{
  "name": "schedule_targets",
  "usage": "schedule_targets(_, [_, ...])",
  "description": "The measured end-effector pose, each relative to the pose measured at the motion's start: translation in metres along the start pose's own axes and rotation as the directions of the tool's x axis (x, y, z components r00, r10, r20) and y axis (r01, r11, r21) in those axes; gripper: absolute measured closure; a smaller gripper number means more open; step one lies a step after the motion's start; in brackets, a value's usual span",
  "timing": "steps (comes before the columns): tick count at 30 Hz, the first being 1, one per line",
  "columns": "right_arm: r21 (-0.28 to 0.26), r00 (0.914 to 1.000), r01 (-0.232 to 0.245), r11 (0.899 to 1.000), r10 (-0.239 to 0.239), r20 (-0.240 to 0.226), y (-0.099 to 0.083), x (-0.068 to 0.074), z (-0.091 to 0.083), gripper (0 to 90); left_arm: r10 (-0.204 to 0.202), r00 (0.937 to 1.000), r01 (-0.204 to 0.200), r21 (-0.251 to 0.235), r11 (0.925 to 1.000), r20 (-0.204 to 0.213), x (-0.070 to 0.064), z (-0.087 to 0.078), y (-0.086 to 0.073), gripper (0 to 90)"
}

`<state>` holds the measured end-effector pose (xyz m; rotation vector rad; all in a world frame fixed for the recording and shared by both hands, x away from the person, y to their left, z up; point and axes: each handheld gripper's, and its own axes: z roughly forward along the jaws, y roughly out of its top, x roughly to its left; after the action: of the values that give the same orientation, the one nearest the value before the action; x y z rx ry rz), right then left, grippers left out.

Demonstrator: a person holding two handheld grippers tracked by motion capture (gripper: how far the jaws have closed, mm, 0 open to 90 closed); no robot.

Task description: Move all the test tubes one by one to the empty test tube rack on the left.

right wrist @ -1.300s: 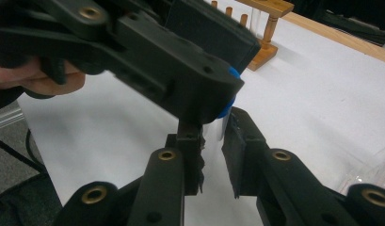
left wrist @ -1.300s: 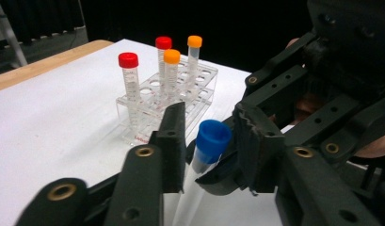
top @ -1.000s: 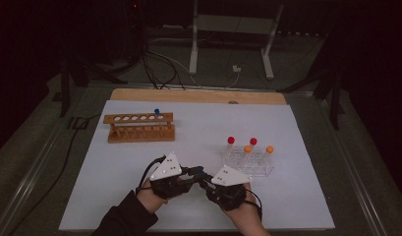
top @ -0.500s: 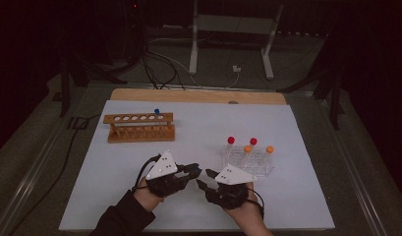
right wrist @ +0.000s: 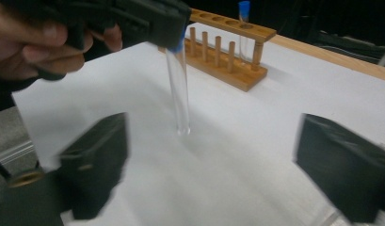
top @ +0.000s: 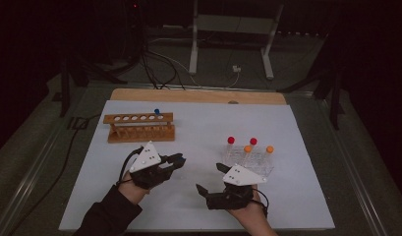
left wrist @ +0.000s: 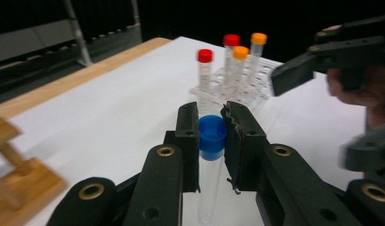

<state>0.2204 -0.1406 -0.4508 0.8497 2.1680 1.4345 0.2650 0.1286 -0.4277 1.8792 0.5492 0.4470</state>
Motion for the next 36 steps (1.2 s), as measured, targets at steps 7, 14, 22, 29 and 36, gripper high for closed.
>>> schedule_targets(7, [-0.035, 0.9991, -0.037, 0.999, 0.037, -0.02, 0.001, -0.005, -0.006, 1.5, -0.008, 0.997, 0.007, -0.016, 0.9998, -0.077, 0.021, -0.018, 0.01, 77.8])
schedule_targets(14, [-0.055, 0.9991, -0.042, 0.998, 0.042, -0.009, 0.002, -0.009, -0.01, 0.0, -0.001, 0.9883, -0.003, -0.025, 0.9997, -0.152, 0.043, -0.03, 0.022, 77.8])
schedule_targets(22, [-0.054, 0.9993, -0.036, 0.998, 0.035, -0.016, 0.001, -0.008, -0.009, 0.0, 0.0, 0.9718, -0.006, -0.025, 0.9997, -0.236, 0.07, -0.033, 0.035, 77.7])
schedule_targets(29, [-0.055, 0.9991, -0.04, 0.998, 0.039, -0.019, 0.001, -0.009, -0.01, 0.0, -0.022, 0.949, 0.01, -0.039, 0.9992, -0.314, 0.095, -0.029, 0.036, 77.8])
schedule_targets(36, [-0.052, 0.9988, -0.043, 0.998, 0.041, -0.025, -0.001, -0.009, -0.009, 0.0, -0.05, 0.9317, 0.027, -0.068, 0.9973, -0.36, 0.119, -0.02, 0.038, 77.7])
